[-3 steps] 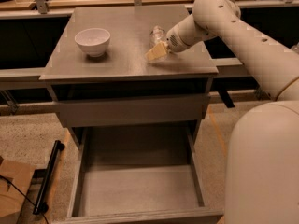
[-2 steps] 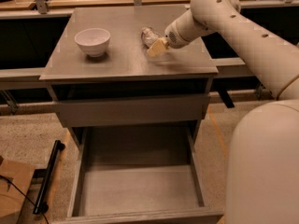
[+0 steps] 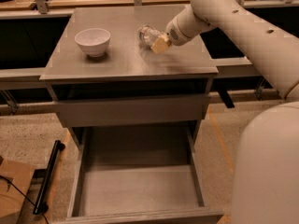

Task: Place water bottle into middle drawer

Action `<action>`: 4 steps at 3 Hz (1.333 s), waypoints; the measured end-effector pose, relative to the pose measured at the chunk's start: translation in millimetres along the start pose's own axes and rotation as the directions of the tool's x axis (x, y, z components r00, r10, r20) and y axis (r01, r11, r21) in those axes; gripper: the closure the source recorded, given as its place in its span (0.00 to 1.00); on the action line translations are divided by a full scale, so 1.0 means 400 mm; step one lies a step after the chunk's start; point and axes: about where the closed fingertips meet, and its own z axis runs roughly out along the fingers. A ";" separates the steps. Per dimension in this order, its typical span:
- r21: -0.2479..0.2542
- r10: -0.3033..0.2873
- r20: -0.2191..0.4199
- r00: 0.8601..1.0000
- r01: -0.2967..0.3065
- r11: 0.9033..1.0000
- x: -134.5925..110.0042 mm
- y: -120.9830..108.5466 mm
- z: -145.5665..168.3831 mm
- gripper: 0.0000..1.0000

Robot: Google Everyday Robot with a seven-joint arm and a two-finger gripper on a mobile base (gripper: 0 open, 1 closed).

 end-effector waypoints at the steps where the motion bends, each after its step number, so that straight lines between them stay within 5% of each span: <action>1: -0.015 -0.027 0.025 0.999 0.028 0.999 0.011 0.017 -0.032 1.00; 2: -0.083 -0.100 0.062 0.993 0.105 0.991 0.032 0.079 -0.155 1.00; 3: -0.148 -0.216 0.094 0.972 0.228 0.962 0.097 0.166 -0.333 1.00; 4: -0.134 -0.285 0.099 0.953 0.296 0.946 0.140 0.154 -0.385 1.00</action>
Offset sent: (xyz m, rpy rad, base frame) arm -0.1450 -0.0440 0.0785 -0.0604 -0.1621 0.4392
